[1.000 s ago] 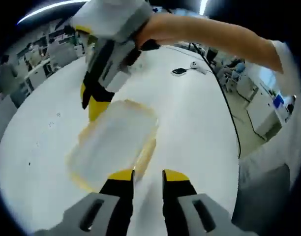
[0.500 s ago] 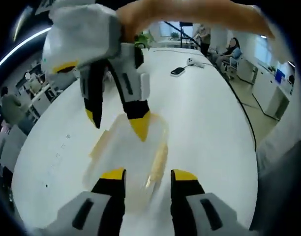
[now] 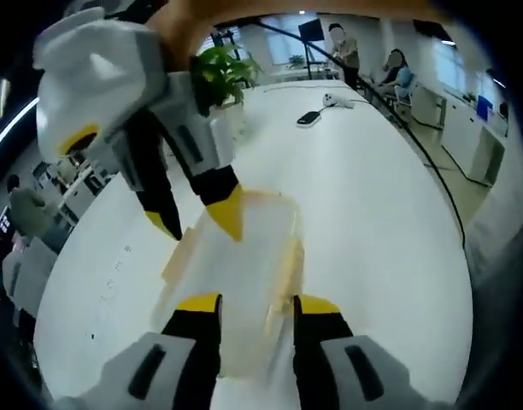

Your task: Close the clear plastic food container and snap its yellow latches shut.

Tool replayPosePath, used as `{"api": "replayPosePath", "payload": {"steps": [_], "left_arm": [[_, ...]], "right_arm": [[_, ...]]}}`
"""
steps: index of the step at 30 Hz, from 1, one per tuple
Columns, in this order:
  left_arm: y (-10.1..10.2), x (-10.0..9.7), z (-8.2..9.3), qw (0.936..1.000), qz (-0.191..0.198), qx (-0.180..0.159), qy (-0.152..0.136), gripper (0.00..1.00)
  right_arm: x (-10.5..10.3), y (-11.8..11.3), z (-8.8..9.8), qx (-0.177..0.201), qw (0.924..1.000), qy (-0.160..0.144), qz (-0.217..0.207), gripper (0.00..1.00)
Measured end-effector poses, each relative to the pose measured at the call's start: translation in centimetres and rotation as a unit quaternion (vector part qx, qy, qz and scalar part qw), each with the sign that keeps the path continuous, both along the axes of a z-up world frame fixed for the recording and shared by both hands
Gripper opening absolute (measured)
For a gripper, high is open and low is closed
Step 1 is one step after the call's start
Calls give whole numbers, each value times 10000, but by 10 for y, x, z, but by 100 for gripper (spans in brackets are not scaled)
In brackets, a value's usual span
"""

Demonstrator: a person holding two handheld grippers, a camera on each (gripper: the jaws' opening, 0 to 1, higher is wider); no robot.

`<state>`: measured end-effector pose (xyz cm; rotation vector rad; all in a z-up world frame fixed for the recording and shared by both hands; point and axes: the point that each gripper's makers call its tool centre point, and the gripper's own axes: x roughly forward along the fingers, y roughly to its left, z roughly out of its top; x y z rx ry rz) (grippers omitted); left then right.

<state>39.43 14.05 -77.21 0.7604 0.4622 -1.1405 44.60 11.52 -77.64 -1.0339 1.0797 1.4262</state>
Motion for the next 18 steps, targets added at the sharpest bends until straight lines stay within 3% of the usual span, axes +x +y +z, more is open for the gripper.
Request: {"api": "replayPosePath", "payload": {"steps": [3, 7, 10, 15, 18], "left_arm": [[-3, -1, -3, 9988, -241, 229, -359, 28], [-5, -1, -3, 9991, -78, 235, -334, 27], [-7, -2, -3, 9990, -191, 213, -349, 25], [-14, -6, 1, 9997, -161, -92, -127, 19], [-15, -7, 2, 9996, -204, -20, -170, 18]], "right_arm": [[-1, 0, -1, 22, 9996, 180, -228, 41], [5, 0, -3, 37, 9996, 225, -170, 41], [1, 1, -3, 38, 9996, 246, -115, 40], [-3, 0, -3, 30, 9996, 295, -38, 40], [-1, -1, -3, -24, 9995, 301, -48, 40]]}}
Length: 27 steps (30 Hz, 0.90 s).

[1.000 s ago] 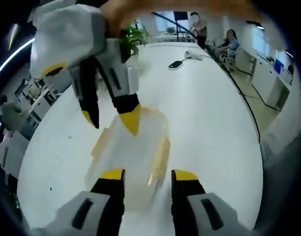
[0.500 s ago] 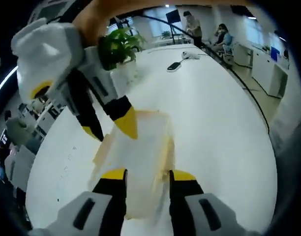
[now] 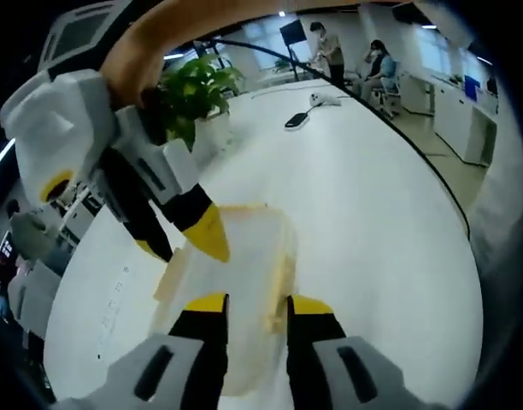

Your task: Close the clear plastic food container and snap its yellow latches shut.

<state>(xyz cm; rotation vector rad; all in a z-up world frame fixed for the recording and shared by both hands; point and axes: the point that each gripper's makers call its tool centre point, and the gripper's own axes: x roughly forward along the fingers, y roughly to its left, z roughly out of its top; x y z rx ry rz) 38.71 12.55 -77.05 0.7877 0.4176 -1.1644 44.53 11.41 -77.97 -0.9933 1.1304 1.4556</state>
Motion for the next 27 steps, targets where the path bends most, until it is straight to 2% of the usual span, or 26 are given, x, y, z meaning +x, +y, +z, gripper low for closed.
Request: {"api": "replayPosePath", "payload": {"steps": [4, 11, 14, 18, 27], "left_arm": [[-2, -1, -1, 9998, -48, 134, -137, 18], [-2, 0, -2, 9996, 62, 142, -255, 18], [-2, 1, -2, 9995, 56, 162, -271, 18], [-3, 0, -4, 9985, 64, 303, -454, 18], [-4, 0, -5, 9980, 105, 289, -561, 18]], "right_arm": [[3, -1, -1, 2, 10000, 60, -34, 40], [7, 1, -3, 105, 9998, 163, -70, 40], [6, 2, -3, 25, 9998, 173, -32, 40], [5, 2, -4, -62, 9997, 220, -4, 40], [-3, 2, -4, -285, 9994, 198, 21, 41]]}}
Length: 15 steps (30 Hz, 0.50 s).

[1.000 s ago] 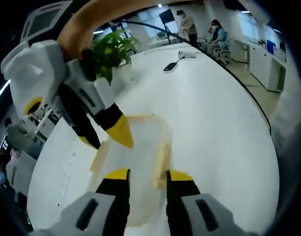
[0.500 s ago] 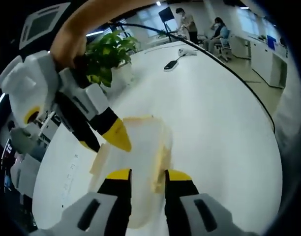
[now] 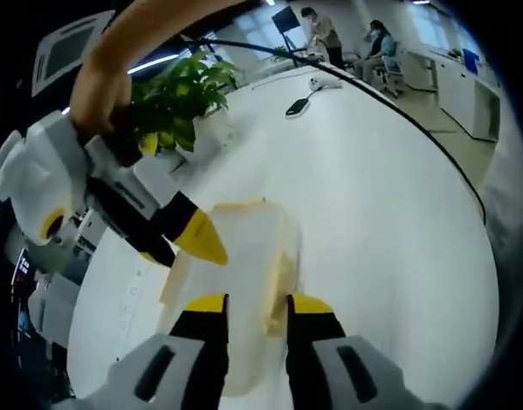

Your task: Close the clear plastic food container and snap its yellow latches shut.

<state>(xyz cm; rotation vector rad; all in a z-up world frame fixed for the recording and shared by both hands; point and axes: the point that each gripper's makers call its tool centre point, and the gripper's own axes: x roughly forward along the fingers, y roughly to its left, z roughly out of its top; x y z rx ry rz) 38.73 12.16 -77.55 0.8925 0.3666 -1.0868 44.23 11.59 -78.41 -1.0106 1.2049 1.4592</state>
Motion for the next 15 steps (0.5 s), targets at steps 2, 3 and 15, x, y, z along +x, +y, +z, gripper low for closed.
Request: {"api": "replayPosePath", "payload": {"steps": [2, 3, 15], "left_arm": [[-1, -1, -1, 9999, -26, 26, -109, 18], [-1, -1, -1, 9998, -61, 41, -166, 18], [-3, 1, -2, 9982, -234, 211, -507, 18]], "right_arm": [[4, -2, -1, -53, 10000, 10, 16, 41], [4, -2, -1, -62, 10000, 20, 24, 41], [5, 2, -1, -8, 10000, 55, 67, 40]]}}
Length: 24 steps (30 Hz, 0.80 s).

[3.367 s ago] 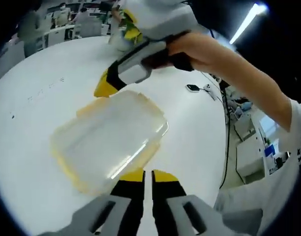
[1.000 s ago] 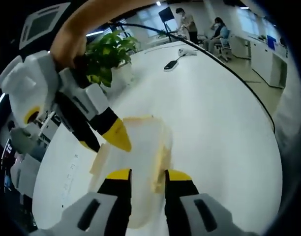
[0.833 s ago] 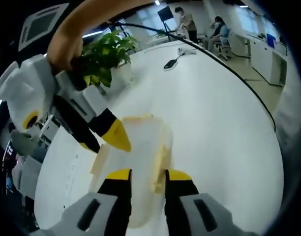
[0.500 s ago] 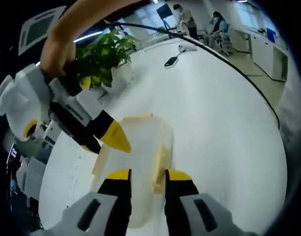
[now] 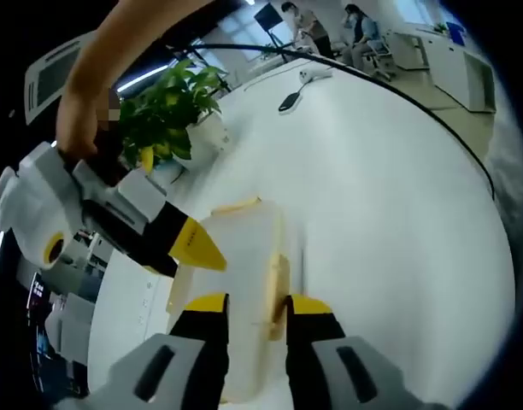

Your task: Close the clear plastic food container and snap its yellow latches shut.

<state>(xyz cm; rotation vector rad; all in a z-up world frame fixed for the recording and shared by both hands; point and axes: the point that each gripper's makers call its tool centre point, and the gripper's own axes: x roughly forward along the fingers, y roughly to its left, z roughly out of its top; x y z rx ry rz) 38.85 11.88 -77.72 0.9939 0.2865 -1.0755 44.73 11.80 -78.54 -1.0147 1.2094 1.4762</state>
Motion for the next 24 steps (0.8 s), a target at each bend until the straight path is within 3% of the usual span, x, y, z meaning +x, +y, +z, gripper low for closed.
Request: {"api": "replayPosePath", "payload": {"steps": [3, 6, 7, 9, 10, 11, 12, 14, 20, 24], "left_arm": [[0, 0, -1, 10000, -43, 29, -18, 19], [1, 0, -1, 10000, -27, 3, -68, 19], [0, -2, -2, 10000, -63, 24, -65, 20], [-2, -2, -6, 9983, -255, 280, -442, 22], [-3, 0, -9, 9942, -365, 553, -845, 22], [-4, -2, -9, 9951, -286, 507, -799, 23], [-4, -2, -8, 9976, -106, 369, -574, 23], [-5, -1, -7, 9989, -138, 245, -374, 23], [-5, 1, -6, 9993, -123, 146, -336, 24], [-6, 2, -5, 9999, 13, -66, -115, 25]], "right_arm": [[4, 1, -2, -161, 9998, 92, -78, 38], [-6, -2, -4, -365, 9985, 369, -154, 37], [-13, 0, -4, -351, 9973, 630, 106, 36], [-7, 11, -9, -526, 9967, 619, -17, 36], [-11, 6, -7, -603, 9964, 597, -43, 37], [-13, 5, -7, -668, 9962, 558, 38, 37], [-10, 5, -7, -697, 9959, 563, 90, 37], [-7, 5, -8, -694, 9958, 589, 84, 38], [-9, 1, -6, -630, 9968, 486, 52, 39], [-11, -2, -3, -679, 9976, 114, 60, 40]]}}
